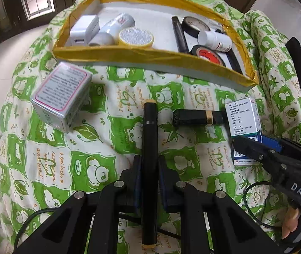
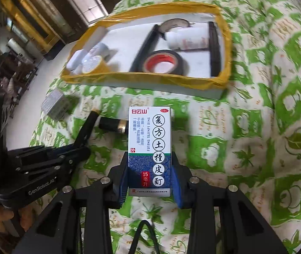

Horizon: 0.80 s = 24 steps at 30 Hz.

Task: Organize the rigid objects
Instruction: 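Grasp the black pen with the left tool while the right tool grasps the blue-and-white medicine box, then carry the black pen and medicine box over the tray with both tools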

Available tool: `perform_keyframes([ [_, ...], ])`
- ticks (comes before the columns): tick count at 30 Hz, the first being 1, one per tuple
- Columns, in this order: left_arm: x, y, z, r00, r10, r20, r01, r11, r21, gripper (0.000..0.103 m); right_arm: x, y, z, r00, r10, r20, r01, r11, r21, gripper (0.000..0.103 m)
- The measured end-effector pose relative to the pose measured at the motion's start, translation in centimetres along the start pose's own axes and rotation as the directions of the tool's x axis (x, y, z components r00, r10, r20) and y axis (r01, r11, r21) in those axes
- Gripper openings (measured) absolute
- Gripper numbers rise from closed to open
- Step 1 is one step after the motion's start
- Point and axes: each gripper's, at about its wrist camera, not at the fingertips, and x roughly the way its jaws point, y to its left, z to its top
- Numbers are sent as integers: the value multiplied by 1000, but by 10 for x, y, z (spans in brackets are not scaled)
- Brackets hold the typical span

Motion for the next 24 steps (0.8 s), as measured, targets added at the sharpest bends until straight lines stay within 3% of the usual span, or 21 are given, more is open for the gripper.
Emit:
perform_keyframes([
  [5,-11,6,0,997,-45,67,47,998,-36,14,-8,-8,-1,1000,4,28,-4,1000,19,33],
  [24,-30,11,-3,986,-77,148,87,994,-66,14,-15,-6,-2,998,2,55,-2,1000,16,33],
])
